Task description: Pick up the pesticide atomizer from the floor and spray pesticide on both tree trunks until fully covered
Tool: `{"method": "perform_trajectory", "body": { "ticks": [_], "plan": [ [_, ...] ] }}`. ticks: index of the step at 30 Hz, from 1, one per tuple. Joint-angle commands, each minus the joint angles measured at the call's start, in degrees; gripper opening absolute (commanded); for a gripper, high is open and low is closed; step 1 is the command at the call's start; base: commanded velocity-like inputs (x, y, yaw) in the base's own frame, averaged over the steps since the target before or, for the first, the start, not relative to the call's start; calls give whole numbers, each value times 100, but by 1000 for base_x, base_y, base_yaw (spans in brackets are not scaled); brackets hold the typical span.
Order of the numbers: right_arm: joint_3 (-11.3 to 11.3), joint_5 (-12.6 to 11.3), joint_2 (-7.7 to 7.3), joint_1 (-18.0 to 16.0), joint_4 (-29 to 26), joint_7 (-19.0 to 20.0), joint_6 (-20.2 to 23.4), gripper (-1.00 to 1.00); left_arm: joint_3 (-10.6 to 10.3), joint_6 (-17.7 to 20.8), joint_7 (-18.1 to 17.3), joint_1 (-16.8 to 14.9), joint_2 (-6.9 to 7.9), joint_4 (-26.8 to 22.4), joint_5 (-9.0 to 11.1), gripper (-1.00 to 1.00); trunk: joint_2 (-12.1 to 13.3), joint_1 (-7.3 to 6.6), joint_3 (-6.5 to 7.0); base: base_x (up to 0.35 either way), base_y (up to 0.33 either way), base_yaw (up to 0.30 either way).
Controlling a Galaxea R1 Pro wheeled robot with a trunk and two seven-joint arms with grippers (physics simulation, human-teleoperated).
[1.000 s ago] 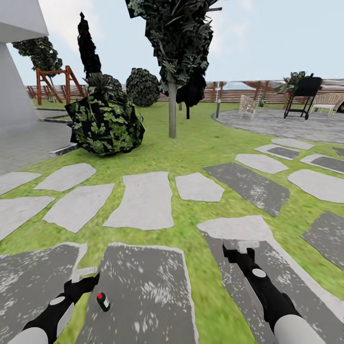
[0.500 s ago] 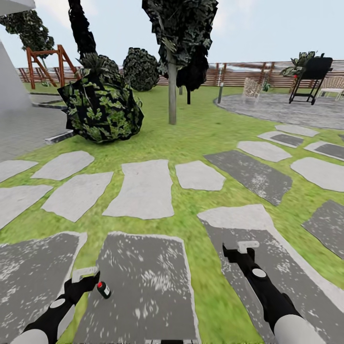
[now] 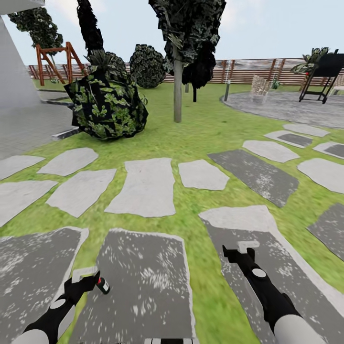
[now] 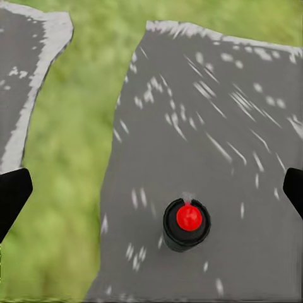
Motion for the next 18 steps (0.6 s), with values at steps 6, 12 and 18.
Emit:
{"method": "perform_trajectory", "body": {
  "ticks": [6,12,18],
  "plan": [
    [-7,17,0,-1,3,-4,-17,100,49,-23,-52,-5,-2,7,-9,100,-2,-1,-4,0,-74,86],
    [-7,17,0,-1,3,-2,-17,100,49,-25,-62,-3,3,7,-7,100,-3,1,-30,0,-5,6],
    [-7,17,0,-1,3,-3,-19,100,49,-26,-61,-5,-2,7,-7,100,-11,17,-206,0,0,0]
  ]
}}
